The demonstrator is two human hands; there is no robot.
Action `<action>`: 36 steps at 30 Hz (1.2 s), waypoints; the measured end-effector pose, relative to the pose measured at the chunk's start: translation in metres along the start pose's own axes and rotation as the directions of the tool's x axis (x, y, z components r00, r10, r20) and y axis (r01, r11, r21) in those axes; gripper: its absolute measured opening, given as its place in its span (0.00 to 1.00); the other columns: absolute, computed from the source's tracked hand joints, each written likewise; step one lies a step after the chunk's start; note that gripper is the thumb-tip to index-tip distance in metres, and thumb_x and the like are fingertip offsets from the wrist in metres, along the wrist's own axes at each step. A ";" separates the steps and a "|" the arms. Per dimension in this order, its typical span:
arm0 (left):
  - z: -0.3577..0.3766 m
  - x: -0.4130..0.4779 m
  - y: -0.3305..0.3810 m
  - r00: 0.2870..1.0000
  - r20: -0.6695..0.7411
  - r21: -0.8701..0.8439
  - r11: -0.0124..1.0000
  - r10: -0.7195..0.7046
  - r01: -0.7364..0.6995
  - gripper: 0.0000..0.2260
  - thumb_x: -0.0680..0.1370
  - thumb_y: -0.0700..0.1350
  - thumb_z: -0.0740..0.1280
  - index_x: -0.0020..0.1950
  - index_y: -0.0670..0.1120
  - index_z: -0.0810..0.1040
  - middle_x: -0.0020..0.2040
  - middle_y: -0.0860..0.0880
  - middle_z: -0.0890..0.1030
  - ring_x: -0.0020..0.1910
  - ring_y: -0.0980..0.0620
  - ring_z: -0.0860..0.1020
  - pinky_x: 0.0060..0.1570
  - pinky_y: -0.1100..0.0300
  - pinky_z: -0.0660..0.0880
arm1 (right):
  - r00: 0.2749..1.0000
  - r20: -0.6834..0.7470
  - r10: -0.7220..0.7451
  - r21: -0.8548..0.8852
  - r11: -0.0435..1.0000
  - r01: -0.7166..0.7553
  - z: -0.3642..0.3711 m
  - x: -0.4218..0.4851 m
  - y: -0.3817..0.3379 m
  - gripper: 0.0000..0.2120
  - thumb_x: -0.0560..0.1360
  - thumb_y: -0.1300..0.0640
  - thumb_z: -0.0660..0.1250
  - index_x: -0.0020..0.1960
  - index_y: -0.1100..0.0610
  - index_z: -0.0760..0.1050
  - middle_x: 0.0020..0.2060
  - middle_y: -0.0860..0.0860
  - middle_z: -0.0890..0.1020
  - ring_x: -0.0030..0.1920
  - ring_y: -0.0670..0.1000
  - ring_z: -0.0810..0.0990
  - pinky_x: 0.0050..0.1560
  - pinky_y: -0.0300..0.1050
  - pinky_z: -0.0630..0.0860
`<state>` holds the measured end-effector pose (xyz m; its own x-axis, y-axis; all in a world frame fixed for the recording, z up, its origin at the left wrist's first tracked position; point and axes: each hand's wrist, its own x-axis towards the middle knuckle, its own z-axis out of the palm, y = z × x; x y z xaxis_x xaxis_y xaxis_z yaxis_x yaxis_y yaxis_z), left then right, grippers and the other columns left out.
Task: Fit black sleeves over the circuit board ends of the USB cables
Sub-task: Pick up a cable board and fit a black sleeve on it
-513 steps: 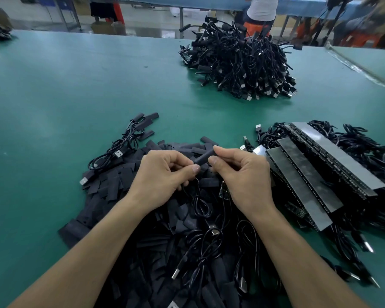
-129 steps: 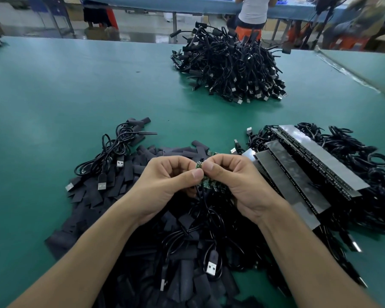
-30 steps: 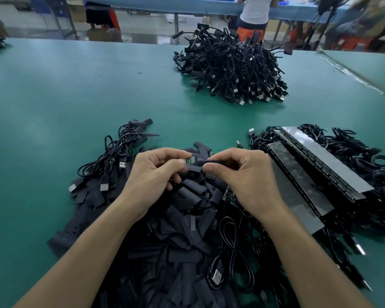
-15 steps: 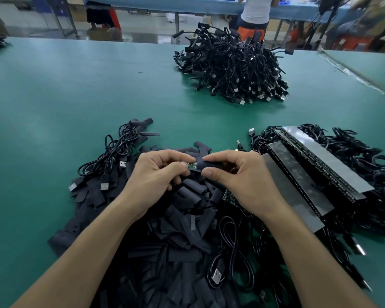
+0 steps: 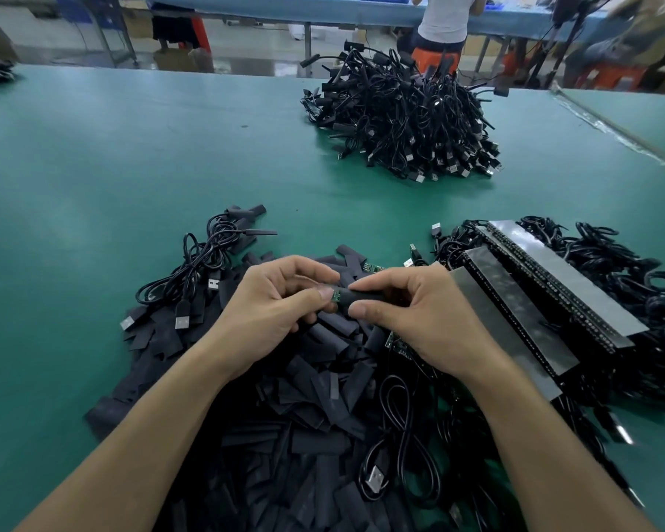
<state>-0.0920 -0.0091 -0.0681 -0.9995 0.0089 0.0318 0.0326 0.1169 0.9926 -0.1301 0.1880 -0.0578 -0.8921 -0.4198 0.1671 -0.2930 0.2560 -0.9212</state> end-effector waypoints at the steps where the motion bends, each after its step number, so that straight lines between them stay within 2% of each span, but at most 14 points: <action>1: 0.000 0.000 -0.001 1.000 0.008 -0.006 1.000 0.004 -0.004 0.06 0.78 0.38 0.70 0.50 0.49 0.81 0.35 0.50 0.84 0.30 0.59 0.75 0.29 0.70 0.69 | 1.000 -0.015 -0.003 0.003 1.000 0.003 0.001 0.000 0.001 0.10 0.67 0.63 0.79 0.47 0.54 0.85 0.37 0.47 0.86 0.38 0.40 0.82 0.44 0.35 0.77; 6: -0.002 0.001 -0.002 0.998 0.062 0.039 0.999 0.021 -0.023 0.06 0.78 0.39 0.70 0.53 0.48 0.78 0.36 0.50 0.85 0.31 0.58 0.77 0.30 0.69 0.71 | 0.998 -0.035 -0.043 -0.062 0.997 0.041 0.007 -0.002 0.003 0.09 0.69 0.60 0.78 0.48 0.52 0.85 0.40 0.44 0.87 0.43 0.43 0.85 0.49 0.40 0.80; 10: -0.001 0.002 -0.001 0.998 -0.045 0.025 0.998 0.053 -0.052 0.04 0.79 0.36 0.67 0.48 0.43 0.80 0.32 0.50 0.82 0.31 0.57 0.78 0.28 0.66 0.73 | 0.993 -0.083 -0.083 -0.101 0.992 0.075 0.007 -0.001 0.005 0.10 0.69 0.59 0.78 0.44 0.45 0.84 0.39 0.40 0.85 0.41 0.40 0.83 0.45 0.32 0.76; 13: -0.003 0.001 -0.001 0.992 -0.108 -0.035 0.997 0.060 -0.064 0.05 0.76 0.32 0.70 0.44 0.41 0.79 0.31 0.50 0.80 0.31 0.54 0.79 0.28 0.64 0.76 | 0.989 -0.118 -0.086 -0.128 0.989 0.070 0.008 -0.002 0.005 0.08 0.69 0.59 0.78 0.46 0.50 0.86 0.38 0.41 0.85 0.41 0.40 0.82 0.45 0.33 0.76; 20: -0.003 0.002 -0.002 0.997 -0.075 -0.116 0.993 0.020 -0.029 0.04 0.74 0.32 0.72 0.46 0.38 0.79 0.34 0.44 0.83 0.33 0.50 0.82 0.34 0.62 0.79 | 0.993 -0.094 -0.077 -0.156 0.986 0.061 0.006 -0.002 0.006 0.11 0.67 0.58 0.80 0.49 0.53 0.86 0.38 0.39 0.84 0.40 0.37 0.82 0.44 0.29 0.74; 25: -0.003 0.002 -0.001 0.999 -0.052 -0.137 0.991 -0.001 -0.006 0.06 0.74 0.32 0.72 0.49 0.39 0.80 0.35 0.44 0.84 0.33 0.50 0.83 0.34 0.64 0.79 | 0.985 -0.097 -0.142 -0.231 0.966 0.116 0.010 -0.002 0.008 0.11 0.69 0.59 0.79 0.51 0.55 0.86 0.41 0.43 0.84 0.44 0.38 0.81 0.48 0.31 0.73; 32: -0.005 0.003 0.000 1.000 -0.008 -0.087 0.996 -0.014 0.013 0.10 0.73 0.28 0.72 0.50 0.40 0.80 0.36 0.45 0.84 0.33 0.51 0.83 0.37 0.64 0.79 | 0.978 -0.114 -0.177 -0.266 0.953 0.142 0.009 -0.001 0.011 0.07 0.70 0.59 0.77 0.48 0.54 0.86 0.40 0.44 0.84 0.43 0.40 0.82 0.47 0.30 0.74; 36: -0.003 0.003 -0.001 1.000 -0.006 -0.027 1.000 0.007 -0.007 0.09 0.75 0.29 0.70 0.49 0.41 0.80 0.37 0.44 0.84 0.36 0.49 0.83 0.38 0.63 0.80 | 0.979 -0.120 -0.163 -0.252 0.959 0.129 0.010 -0.002 0.011 0.10 0.69 0.58 0.78 0.50 0.53 0.85 0.42 0.43 0.85 0.44 0.39 0.82 0.49 0.32 0.76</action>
<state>-0.0951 -0.0117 -0.0686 -0.9992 0.0038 0.0391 0.0393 0.0896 0.9952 -0.1284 0.1834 -0.0720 -0.8671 -0.3486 0.3560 -0.4826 0.4105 -0.7737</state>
